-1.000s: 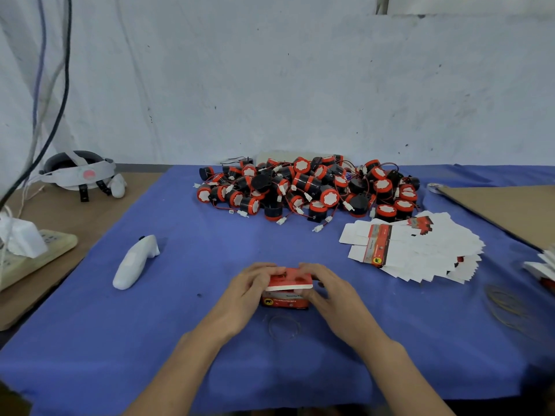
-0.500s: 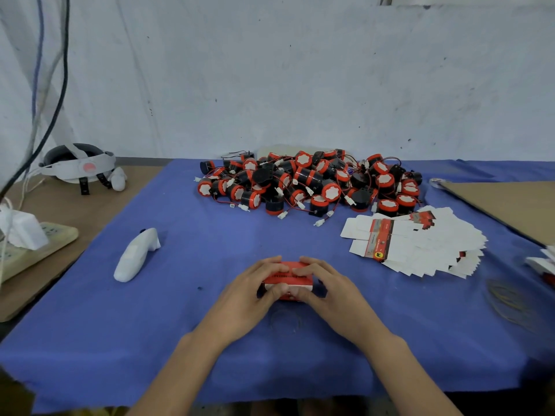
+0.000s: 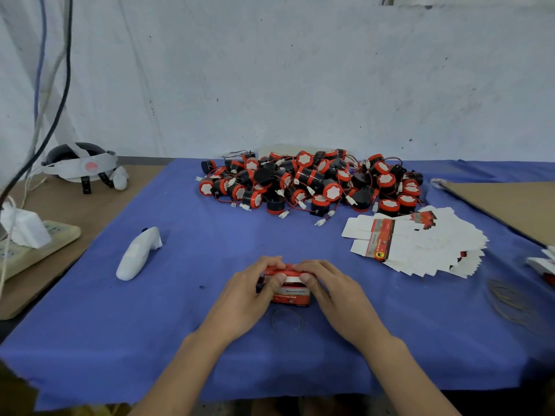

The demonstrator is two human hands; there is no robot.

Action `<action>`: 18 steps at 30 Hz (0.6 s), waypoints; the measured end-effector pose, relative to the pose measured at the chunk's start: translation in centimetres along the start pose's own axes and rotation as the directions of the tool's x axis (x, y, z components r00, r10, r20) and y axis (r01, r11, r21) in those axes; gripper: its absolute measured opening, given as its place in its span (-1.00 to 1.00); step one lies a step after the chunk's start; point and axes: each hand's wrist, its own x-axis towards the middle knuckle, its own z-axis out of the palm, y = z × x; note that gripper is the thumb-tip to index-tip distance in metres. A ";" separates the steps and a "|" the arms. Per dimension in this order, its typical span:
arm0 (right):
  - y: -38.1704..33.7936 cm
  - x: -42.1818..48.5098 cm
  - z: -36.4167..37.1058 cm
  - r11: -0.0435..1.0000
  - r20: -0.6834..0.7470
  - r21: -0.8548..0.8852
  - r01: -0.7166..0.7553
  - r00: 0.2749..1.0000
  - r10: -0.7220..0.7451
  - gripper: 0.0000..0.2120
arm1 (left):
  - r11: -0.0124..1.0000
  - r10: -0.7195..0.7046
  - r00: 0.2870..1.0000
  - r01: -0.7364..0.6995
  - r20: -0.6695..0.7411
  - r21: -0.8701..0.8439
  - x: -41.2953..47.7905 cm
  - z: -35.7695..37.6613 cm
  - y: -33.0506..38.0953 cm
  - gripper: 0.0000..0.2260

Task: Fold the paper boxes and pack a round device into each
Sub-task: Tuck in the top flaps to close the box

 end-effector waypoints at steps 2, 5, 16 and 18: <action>0.0 0.0 0.0 1.000 0.009 -0.016 -0.006 1.000 0.006 -0.63 | 1.000 0.007 1.000 -0.007 -0.002 0.012 -0.1 0.0 0.1 -0.71; 0.1 -0.1 0.0 0.999 -0.009 -0.033 0.013 1.000 -0.014 -0.65 | 1.000 0.010 1.000 -0.010 -0.011 -0.014 -0.3 -0.1 0.2 -0.76; 0.0 -0.2 0.0 0.998 -0.049 -0.038 0.051 0.997 -0.053 -0.73 | 0.999 0.018 1.000 -0.018 -0.014 -0.029 -0.3 0.1 -0.8 -0.74; -0.1 -0.3 0.0 0.996 -0.057 -0.062 0.064 0.996 -0.068 -0.65 | 0.999 0.028 1.000 -0.028 -0.014 -0.018 -0.4 0.1 -0.8 -0.73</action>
